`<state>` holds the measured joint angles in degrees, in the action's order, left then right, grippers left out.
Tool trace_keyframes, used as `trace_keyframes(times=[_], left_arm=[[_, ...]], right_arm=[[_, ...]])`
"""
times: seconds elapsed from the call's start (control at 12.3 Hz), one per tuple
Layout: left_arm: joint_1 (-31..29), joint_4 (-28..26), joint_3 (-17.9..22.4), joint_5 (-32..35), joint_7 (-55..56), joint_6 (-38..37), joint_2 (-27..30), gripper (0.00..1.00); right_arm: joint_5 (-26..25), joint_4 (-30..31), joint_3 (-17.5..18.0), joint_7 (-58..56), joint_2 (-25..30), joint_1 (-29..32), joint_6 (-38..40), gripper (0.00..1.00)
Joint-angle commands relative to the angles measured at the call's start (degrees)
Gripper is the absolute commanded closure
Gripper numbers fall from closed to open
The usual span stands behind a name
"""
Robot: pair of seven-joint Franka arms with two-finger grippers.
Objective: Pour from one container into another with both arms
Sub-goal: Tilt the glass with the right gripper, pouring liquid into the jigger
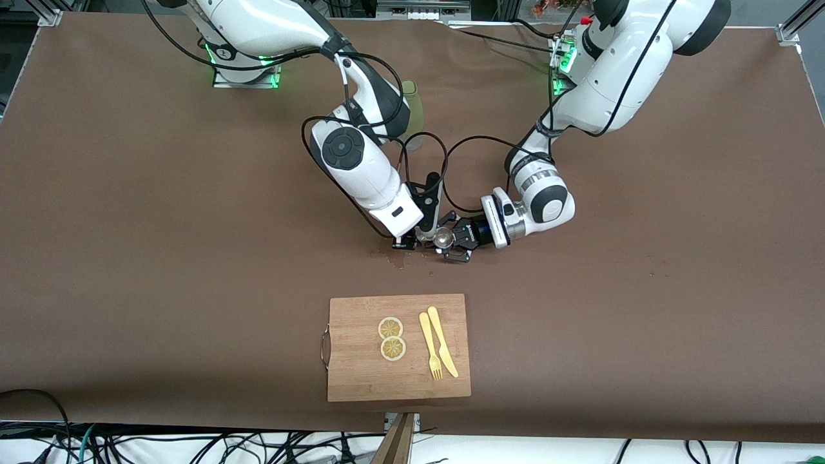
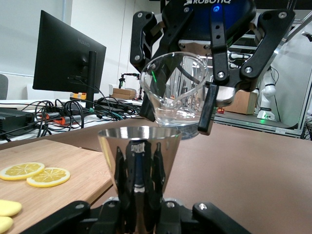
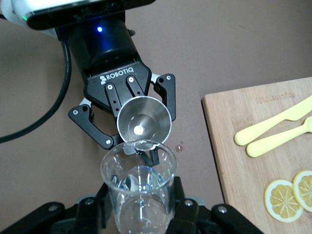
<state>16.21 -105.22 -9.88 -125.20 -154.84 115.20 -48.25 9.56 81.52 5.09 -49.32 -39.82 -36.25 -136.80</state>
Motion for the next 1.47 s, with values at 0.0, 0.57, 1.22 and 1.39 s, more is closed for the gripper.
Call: trace_keyframes(times=[0.0,0.57,1.22,1.39], left_arm=[[0.9,-0.1,0.4,-2.9,-3.4,0.8,0.2,1.0],[1.1,0.0,0.4,-3.0,-3.4,2.5,0.5,1.0],[2.0,0.0,0.4,-4.3,-3.4,3.1,0.6,1.0],[2.0,0.0,0.4,-4.3,-3.4,3.2,0.6,1.0]], right_arm=[[-3.2,-0.1,-0.1,1.2,0.4,-0.3,0.0,0.9],[-6.7,-0.3,-0.2,1.6,0.1,-0.4,0.2,0.9],[-10.9,-1.2,-0.3,4.9,-0.8,-1.6,0.4,0.9],[-12.1,-1.5,-0.6,5.1,-0.8,-1.9,0.4,0.9]])
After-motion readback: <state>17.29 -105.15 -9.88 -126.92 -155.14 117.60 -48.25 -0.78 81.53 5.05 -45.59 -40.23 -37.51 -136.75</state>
